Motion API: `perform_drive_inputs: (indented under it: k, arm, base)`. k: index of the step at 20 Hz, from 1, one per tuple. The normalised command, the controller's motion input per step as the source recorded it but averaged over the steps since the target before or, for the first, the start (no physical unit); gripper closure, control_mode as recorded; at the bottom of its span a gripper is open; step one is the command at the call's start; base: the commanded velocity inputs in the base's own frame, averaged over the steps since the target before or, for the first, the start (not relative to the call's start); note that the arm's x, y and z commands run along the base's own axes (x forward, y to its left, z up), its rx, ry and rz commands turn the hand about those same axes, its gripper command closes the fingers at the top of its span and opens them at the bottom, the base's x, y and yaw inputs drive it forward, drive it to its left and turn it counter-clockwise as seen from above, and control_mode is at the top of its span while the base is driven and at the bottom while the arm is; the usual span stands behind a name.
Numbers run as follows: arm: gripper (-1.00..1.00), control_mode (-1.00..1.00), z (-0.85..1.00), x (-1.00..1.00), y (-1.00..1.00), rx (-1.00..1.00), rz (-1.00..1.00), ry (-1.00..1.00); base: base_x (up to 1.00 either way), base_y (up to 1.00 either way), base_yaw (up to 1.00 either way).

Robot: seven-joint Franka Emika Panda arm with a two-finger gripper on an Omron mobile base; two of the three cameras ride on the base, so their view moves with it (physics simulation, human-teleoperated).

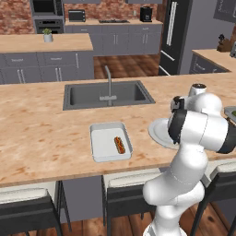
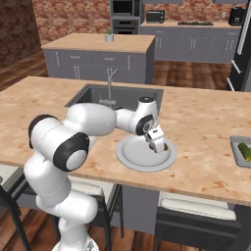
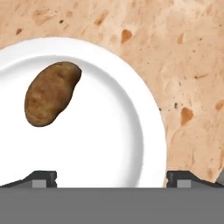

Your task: Place one cooked food and one vegetable from the large plate to each tupperware container.

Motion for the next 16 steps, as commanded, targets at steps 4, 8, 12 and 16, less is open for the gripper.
perform_drive_inputs:
  k: [4, 8, 12, 16]
  arm:
    - [-1.0, -1.0, 0.0, 0.2, -0.26, 0.05, -0.12, -0.03]
    - [-1.0, -1.0, -0.08, 0.1, 0.0, 0.0, 0.0, -0.04]
    - [-1.0, -1.0, -0.18, 0.31, 0.0, 0.0, 0.0, -0.02]
    - [-1.0, -1.0, -0.31, 0.42, 0.0, 0.0, 0.0, 0.0]
  base:
    - [0.0, 0.0, 0.0]
    - [0.0, 0.0, 0.0]
    - [0.0, 0.0, 0.0]
    - [0.0, 0.0, 0.0]
